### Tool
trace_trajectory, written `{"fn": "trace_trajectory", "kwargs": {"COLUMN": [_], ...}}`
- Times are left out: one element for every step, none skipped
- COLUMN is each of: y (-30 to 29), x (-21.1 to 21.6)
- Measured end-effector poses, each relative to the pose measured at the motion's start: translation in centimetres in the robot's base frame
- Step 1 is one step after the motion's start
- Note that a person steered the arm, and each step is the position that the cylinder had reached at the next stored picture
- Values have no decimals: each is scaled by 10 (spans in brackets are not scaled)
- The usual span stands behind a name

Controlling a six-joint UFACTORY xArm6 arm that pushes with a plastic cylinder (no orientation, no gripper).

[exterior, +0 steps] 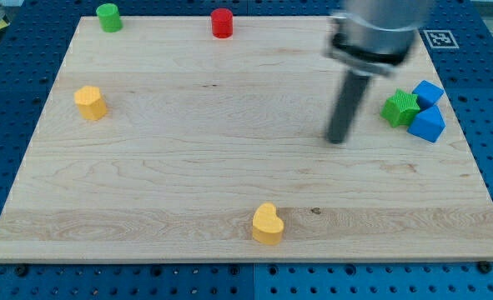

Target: Push the green circle towards the red circle

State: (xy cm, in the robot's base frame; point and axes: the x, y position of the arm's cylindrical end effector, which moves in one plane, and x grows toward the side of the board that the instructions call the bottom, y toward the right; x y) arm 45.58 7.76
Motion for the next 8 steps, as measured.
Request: {"fn": "trace_trajectory", "kwargs": {"y": [-94, -180, -281, -381, -383, -381, -377, -352], "x": [-56, -142, -204, -221, -237, -264, -265, -264]}}
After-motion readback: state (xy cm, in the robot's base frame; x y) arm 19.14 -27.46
